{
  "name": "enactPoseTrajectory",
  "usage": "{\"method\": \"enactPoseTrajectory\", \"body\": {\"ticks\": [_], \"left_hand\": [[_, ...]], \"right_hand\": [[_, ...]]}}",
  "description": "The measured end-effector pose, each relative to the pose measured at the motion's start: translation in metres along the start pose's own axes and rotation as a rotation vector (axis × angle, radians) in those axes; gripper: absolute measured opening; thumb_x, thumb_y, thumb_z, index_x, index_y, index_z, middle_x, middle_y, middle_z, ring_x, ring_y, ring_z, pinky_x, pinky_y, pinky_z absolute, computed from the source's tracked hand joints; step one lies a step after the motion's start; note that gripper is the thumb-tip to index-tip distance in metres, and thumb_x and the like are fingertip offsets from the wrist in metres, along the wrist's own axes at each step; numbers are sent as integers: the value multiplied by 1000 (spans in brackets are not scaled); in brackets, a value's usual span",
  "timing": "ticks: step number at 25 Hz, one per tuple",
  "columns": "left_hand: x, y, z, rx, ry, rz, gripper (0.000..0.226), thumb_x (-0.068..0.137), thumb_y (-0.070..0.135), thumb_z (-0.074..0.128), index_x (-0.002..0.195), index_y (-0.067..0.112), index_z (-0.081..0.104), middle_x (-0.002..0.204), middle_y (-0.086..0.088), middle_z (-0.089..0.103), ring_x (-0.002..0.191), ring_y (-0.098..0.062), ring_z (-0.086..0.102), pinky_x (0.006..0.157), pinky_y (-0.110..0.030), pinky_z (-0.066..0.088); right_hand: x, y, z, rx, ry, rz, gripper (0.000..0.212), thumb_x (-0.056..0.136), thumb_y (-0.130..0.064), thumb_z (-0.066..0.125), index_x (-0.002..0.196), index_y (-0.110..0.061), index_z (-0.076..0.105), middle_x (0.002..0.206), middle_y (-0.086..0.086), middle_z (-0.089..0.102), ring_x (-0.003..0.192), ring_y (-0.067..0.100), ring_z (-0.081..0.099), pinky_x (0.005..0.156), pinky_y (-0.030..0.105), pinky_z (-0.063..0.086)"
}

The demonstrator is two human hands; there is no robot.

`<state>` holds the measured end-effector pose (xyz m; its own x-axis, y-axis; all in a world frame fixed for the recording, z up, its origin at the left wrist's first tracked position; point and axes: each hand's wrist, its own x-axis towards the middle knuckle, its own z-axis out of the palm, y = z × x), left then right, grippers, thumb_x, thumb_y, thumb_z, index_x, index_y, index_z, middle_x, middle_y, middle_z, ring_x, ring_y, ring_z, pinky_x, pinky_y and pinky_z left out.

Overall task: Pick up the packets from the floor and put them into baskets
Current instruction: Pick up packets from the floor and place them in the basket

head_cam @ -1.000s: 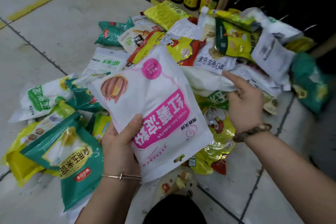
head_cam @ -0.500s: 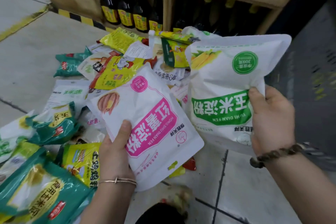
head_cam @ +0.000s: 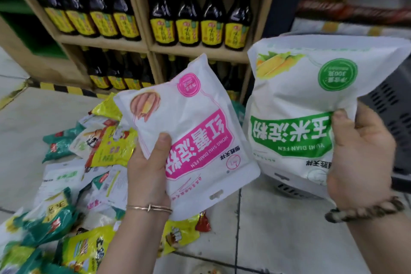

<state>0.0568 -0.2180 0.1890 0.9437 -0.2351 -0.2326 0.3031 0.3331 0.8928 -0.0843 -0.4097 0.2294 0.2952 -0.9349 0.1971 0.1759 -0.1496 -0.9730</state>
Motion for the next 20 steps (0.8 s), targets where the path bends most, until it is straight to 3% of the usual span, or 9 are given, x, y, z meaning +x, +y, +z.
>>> {"method": "enactPoseTrajectory", "body": {"ticks": [3,6,10,13,16,20], "left_hand": [[-6,11,41,6,-103,-7,44,61,40,69,103,25,68,99,-1,73,81,-18,71,65,-35,58],[-13,19,84,-27,-202,-32,28,66,35,66,93,28,69,87,0,75,69,-17,71,53,-28,55],[-11,23,127,48,-277,-85,21,73,31,65,92,24,68,82,-5,74,65,-20,71,49,-31,56],[3,21,149,99,-296,-144,9,79,25,67,87,21,69,75,-8,74,59,-24,70,56,-41,59],[26,22,172,139,-369,-201,12,79,25,68,90,19,69,80,-12,74,69,-31,70,70,-49,57],[54,11,211,257,-447,-188,9,86,24,64,95,22,66,85,-10,74,76,-32,70,76,-53,56]], "right_hand": [[17,-30,-30,-1,63,16,23,93,-15,50,95,-28,69,93,-5,73,84,15,70,67,30,57],[35,-54,-62,-44,129,24,21,95,-16,49,98,-24,68,88,-4,73,78,17,71,61,32,58],[55,-64,-97,-108,200,31,22,95,-13,47,95,-22,67,81,-7,73,67,9,69,50,22,54],[87,-59,-98,-148,148,120,21,96,-12,46,93,-18,66,75,-5,73,61,10,69,45,21,51],[136,-50,-84,-222,103,218,20,96,-10,46,91,-17,64,69,-4,72,57,10,68,42,21,50],[192,-15,-81,-428,104,231,24,96,-12,46,84,-22,64,74,-4,68,54,5,63,43,19,45]]}}
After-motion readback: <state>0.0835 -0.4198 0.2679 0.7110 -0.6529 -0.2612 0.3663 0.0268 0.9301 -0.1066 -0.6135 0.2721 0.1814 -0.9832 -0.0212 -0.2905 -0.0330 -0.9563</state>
